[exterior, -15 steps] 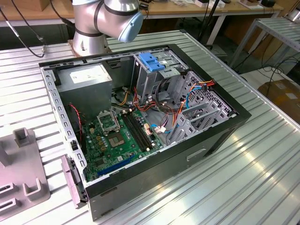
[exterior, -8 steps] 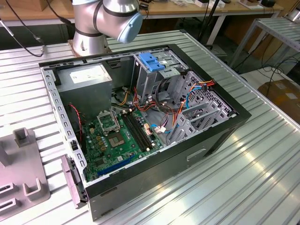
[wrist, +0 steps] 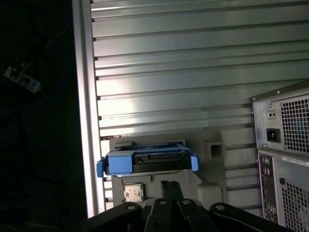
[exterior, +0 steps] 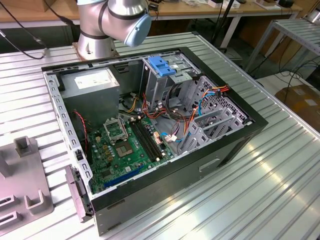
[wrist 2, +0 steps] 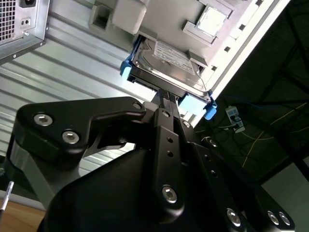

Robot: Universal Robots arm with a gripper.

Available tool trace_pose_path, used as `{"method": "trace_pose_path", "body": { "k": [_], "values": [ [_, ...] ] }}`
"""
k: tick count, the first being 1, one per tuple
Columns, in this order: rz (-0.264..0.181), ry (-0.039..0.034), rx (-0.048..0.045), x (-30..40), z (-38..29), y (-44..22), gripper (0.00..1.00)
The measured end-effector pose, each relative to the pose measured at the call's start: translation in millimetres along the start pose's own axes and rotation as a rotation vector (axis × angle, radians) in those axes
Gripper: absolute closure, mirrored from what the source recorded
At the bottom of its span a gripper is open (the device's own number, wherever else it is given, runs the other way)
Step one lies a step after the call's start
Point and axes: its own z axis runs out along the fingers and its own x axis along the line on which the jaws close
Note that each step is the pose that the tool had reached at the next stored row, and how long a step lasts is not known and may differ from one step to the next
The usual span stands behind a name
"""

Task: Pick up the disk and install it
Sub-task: 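Reach for the disk, then pick up the disk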

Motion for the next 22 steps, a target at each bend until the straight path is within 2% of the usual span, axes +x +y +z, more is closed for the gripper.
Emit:
{"method": "trace_pose_path", "body": {
  "k": [3,5,9,22],
  "values": [
    [0.001,0.0,-0.0007,9.9,0.0,-0.7,0.9],
    [0.002,0.0001,-0.0011,19.0,-0.2,-1.4,0.9],
    [0.002,0.0001,-0.0016,28.7,-0.2,-2.1,0.9],
    [0.002,0.0001,-0.0016,30.8,-0.3,-2.3,0.9]
  ]
}}
